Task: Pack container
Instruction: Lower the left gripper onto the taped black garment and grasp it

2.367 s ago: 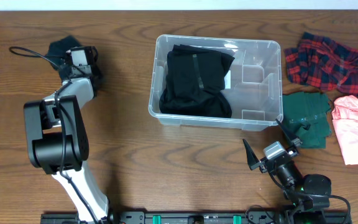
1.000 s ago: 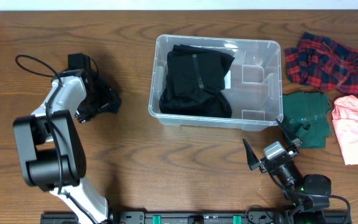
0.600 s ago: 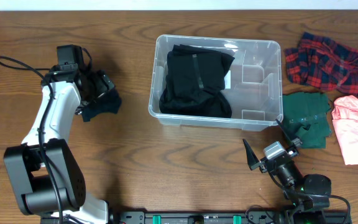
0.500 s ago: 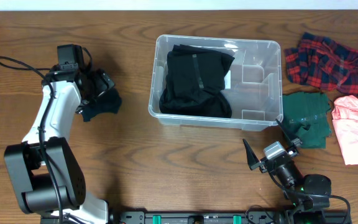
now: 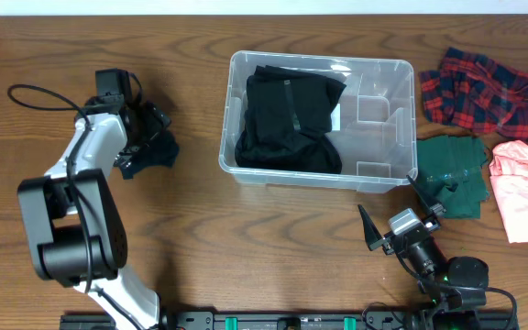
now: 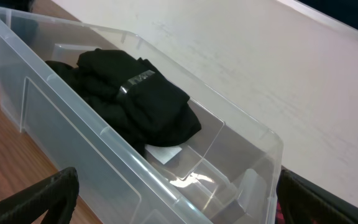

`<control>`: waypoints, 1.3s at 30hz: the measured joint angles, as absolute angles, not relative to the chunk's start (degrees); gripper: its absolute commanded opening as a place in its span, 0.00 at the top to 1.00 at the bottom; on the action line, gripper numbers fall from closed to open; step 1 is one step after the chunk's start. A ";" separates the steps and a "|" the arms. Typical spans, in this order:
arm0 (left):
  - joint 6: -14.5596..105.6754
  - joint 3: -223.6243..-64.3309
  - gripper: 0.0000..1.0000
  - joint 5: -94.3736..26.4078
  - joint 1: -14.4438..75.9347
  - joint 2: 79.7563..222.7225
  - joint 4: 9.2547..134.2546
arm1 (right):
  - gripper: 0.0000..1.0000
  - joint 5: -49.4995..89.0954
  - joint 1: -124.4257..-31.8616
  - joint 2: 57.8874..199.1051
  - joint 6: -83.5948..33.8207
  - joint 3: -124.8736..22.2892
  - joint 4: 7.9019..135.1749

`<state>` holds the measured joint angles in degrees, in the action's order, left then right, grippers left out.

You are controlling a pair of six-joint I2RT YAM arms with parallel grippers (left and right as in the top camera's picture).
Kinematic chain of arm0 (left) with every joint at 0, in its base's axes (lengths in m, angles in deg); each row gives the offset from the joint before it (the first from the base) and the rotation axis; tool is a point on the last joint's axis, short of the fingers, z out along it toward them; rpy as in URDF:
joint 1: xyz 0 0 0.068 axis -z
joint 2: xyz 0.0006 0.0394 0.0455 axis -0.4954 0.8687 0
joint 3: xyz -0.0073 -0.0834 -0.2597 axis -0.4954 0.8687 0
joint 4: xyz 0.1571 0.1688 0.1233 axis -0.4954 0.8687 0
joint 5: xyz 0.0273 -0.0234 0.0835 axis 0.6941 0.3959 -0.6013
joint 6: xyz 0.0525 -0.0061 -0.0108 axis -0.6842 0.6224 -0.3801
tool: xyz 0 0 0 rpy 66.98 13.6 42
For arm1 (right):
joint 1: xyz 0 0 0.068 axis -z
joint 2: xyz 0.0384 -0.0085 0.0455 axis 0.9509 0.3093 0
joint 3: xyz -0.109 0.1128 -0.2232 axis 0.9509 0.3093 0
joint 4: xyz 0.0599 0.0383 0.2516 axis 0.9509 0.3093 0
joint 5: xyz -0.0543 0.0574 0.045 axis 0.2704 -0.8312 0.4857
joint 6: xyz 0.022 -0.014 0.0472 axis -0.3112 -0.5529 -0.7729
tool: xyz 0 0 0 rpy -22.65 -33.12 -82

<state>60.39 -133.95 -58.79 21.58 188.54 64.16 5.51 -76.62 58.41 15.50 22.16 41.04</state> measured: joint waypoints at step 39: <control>54.05 -134.95 0.32 -61.83 21.97 191.88 65.89 | 0.01 5.51 -76.62 58.41 15.50 22.16 41.04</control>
